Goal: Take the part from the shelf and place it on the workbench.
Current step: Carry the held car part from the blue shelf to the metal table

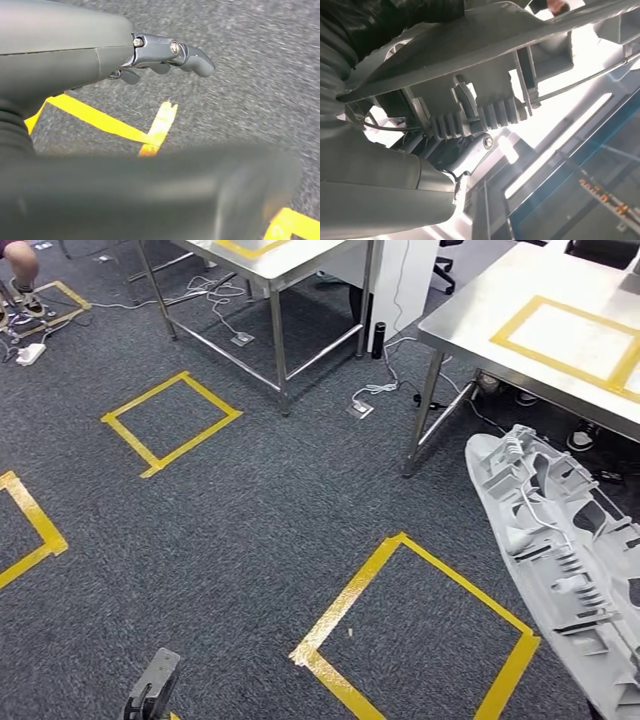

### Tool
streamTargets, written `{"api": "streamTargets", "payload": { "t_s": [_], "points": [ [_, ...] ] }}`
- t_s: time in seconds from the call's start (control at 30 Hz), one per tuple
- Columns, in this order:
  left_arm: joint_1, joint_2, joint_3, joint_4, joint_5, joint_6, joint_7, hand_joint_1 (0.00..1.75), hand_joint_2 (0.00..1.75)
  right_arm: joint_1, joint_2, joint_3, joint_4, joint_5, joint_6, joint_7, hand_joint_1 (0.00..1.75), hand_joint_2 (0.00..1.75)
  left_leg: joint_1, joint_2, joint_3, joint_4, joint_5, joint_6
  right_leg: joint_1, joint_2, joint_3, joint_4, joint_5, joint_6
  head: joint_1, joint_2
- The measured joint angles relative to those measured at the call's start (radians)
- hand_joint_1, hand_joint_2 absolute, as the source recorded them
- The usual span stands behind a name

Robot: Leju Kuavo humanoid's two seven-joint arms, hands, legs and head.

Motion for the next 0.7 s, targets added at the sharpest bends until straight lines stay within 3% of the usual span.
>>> {"api": "streamTargets", "payload": {
  "t_s": [0.07, 0.1, 0.17, 0.23, 0.33, 0.37, 0.4, 0.43, 0.53, 0.6, 0.7],
  "points": [
    [-0.001, 0.0, 0.0, 0.0, 0.0, 0.0, -0.002, 0.0, 1.75, -0.001, 0.0, -0.001, 0.0, -0.005, 0.0, 0.0, 1.75, 1.75, -0.005, 0.015, 0.009, 0.003, -0.009, -0.012, 0.003, -0.032, 0.058, -0.099, 0.03, -0.011, -0.001, 0.0],
    [-0.001, 0.0, 0.0, 0.0, 0.0, 0.0, -0.002, 0.0, 1.75, -0.001, -0.001, -0.002, 0.0, -0.007, 0.0, 0.0, 1.75, 1.75, -0.008, 0.021, 0.012, 0.004, -0.011, -0.018, 0.006, -0.038, 0.068, -0.114, 0.029, -0.019, -0.002, 0.0],
    [-0.004, 0.0, 0.0, 0.0, -0.001, 0.0, -0.003, 0.0, 0.87, 0.001, -0.002, -0.007, 0.0, -0.009, 0.0, 0.0, 1.75, 1.75, -0.007, 0.035, 0.019, 0.003, -0.016, -0.027, 0.008, -0.018, 0.069, -0.115, 0.028, -0.038, -0.005, 0.0],
    [-0.006, -0.002, -0.001, 0.0, -0.002, -0.001, -0.005, 0.0, 0.0, 0.001, -0.002, -0.011, 0.0, -0.009, 0.0, 0.0, 1.75, 1.75, -0.001, 0.012, 0.012, 0.033, -0.042, -0.037, 0.007, 0.001, 0.071, -0.118, 0.03, -0.053, -0.007, 0.0],
    [-0.002, -0.003, -0.001, 0.0, -0.001, -0.004, -0.007, 0.0, 0.0, -0.001, -0.002, -0.014, 0.0, -0.009, 0.0, -0.001, 1.75, 1.75, 0.002, -0.05, -0.073, 0.217, -0.132, -0.039, 0.008, 0.031, 0.074, -0.119, 0.029, -0.068, -0.011, 0.0],
    [0.0, -0.002, -0.001, 0.0, -0.001, -0.006, -0.007, 0.0, 0.0, -0.001, -0.002, -0.016, 0.0, -0.008, 0.0, -0.001, 1.75, 1.75, 0.001, -0.057, -0.104, 0.276, -0.149, -0.038, 0.01, 0.043, 0.075, -0.119, 0.029, -0.07, -0.012, 0.0],
    [0.002, -0.002, -0.001, 0.0, -0.001, -0.008, -0.007, 0.0, 0.0, 0.0, -0.002, -0.017, 0.0, -0.008, 0.0, -0.001, 1.75, 1.75, 0.001, -0.06, -0.123, 0.304, -0.146, -0.036, 0.011, 0.055, 0.077, -0.119, 0.028, -0.071, -0.012, 0.0],
    [0.002, -0.002, -0.001, 0.0, -0.001, -0.01, -0.007, 0.0, 0.0, 0.0, -0.002, -0.018, 0.0, -0.007, 0.0, 0.0, 1.75, 1.75, 0.0, -0.061, -0.123, 0.29, -0.121, -0.032, 0.013, 0.066, 0.08, -0.119, 0.027, -0.072, -0.012, 0.0],
    [0.001, -0.001, -0.001, 0.0, -0.001, -0.012, -0.006, 0.0, 0.0, 0.0, -0.002, -0.02, 0.002, -0.004, 0.0, 0.0, 1.75, 1.75, -0.004, -0.086, -0.058, 0.104, -0.004, -0.011, 0.018, 0.093, 0.087, -0.117, 0.024, -0.07, -0.011, 0.0],
    [-0.002, 0.001, -0.001, 0.0, 0.0, -0.012, -0.005, 0.0, 0.0, 0.001, -0.003, -0.022, 0.003, -0.002, 0.0, -0.001, 1.75, 1.75, -0.008, -0.104, -0.032, 0.032, 0.017, -0.003, 0.017, 0.106, 0.082, -0.115, 0.023, -0.061, -0.011, 0.0],
    [-0.004, -0.001, -0.001, 0.0, 0.0, -0.012, -0.004, 0.0, 0.0, 0.006, -0.004, -0.024, 0.003, 0.0, 0.0, 0.0, 1.72, 1.75, -0.008, -0.097, -0.028, 0.014, 0.019, -0.001, 0.013, 0.109, 0.07, -0.114, 0.022, -0.042, -0.011, 0.0]
  ]
}}
